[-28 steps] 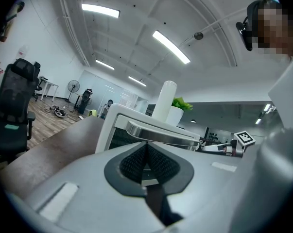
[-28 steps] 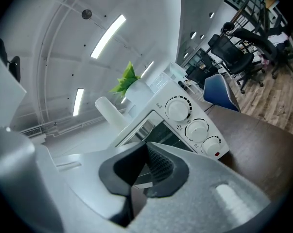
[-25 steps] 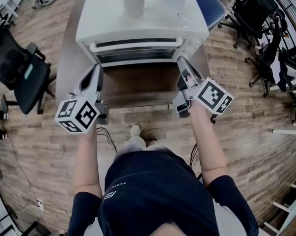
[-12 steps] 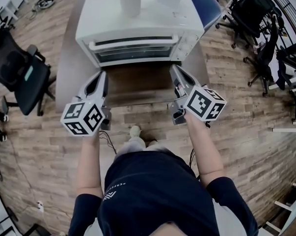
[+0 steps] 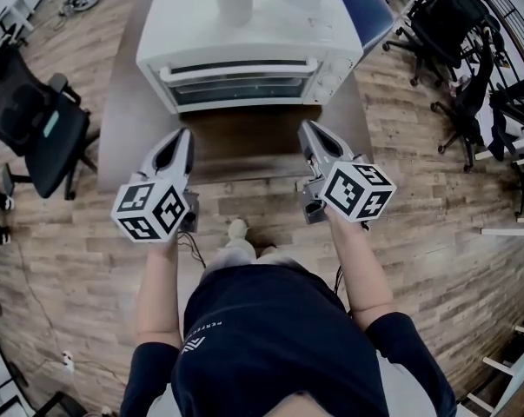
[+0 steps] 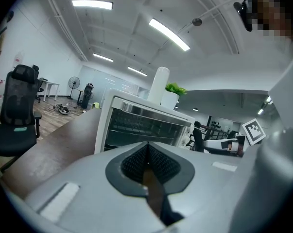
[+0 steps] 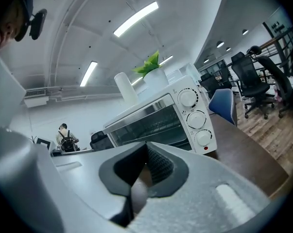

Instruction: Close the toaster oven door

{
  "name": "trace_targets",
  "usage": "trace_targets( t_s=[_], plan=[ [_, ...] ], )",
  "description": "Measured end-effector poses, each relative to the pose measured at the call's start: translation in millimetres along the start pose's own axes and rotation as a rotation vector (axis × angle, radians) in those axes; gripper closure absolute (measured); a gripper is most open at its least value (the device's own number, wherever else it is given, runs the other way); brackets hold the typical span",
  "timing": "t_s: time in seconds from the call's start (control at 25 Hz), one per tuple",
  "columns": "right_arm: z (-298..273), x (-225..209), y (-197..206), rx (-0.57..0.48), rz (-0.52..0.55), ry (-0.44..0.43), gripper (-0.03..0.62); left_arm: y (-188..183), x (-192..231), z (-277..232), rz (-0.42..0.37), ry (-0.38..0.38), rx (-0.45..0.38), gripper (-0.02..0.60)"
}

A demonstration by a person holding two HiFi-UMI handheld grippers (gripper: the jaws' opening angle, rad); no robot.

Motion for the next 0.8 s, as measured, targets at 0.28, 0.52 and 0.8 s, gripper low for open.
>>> trace_targets(
  t_s=[0.28, 0.52, 0.8],
  plan=[
    [-1.0, 4.1, 3.1, 0.007, 0.010, -0.005, 0.591, -2.2, 2.3, 5.3, 0.003, -0.002, -0.010, 0.568],
    [-2.2, 8.9, 3.9, 0.010, 0.028, -0.009, 0.591, -6.3, 2.3, 7.0, -0.007, 0.012, -0.022, 0.566],
    [-2.9, 13.5, 3.5, 0.016, 0.039, -0.018, 0.591, -14.3, 6.4, 9.3, 0.007, 0.016, -0.056, 0.565]
  ],
)
Point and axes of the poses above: the fingertips, and each gripper's own axes: z backward along the fingers, x to its left, y out of its underside, the point moved 1 cm from there along z, backward along the fingers, and after that the axes turned 6 degrees about -x, right-handed, at the moved point
